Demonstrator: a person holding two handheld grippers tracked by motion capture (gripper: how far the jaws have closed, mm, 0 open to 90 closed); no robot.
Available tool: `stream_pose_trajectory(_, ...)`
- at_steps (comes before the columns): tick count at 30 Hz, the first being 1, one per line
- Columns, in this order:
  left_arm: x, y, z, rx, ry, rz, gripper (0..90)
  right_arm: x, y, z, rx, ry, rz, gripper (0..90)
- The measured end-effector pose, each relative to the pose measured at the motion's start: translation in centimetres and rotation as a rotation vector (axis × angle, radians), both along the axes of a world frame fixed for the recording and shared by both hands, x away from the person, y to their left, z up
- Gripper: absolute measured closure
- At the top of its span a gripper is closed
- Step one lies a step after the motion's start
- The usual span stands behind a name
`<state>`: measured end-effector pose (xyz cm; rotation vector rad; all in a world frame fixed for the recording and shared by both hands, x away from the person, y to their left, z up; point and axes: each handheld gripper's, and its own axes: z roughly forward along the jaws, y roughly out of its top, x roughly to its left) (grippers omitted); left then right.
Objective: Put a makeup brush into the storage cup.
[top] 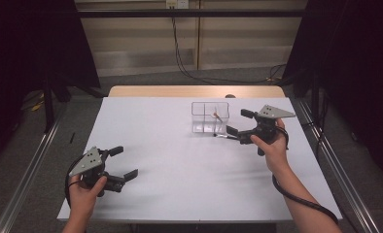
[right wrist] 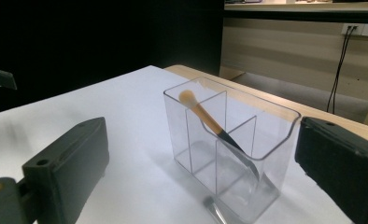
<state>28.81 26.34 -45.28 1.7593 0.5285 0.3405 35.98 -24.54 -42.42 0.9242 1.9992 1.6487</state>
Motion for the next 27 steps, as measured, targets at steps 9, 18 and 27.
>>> stream_pose_trajectory(9, -0.1, -0.1, 0.1, 0.006, -0.005, 0.001, 0.1, -1.1, -0.8, -0.4, 0.008, 0.010, 0.006, 1.1)
stream_pose_trajectory(18, -0.1, 0.0, 0.0, 0.009, -0.006, 0.004, 0.1, -2.3, -1.3, -0.6, 0.011, 0.013, 0.002, 1.0)
stream_pose_trajectory(27, 0.0, 0.0, -0.1, 0.028, -0.015, 0.001, 0.1, -3.5, -2.2, -0.7, 0.004, 0.015, 0.003, 1.3)
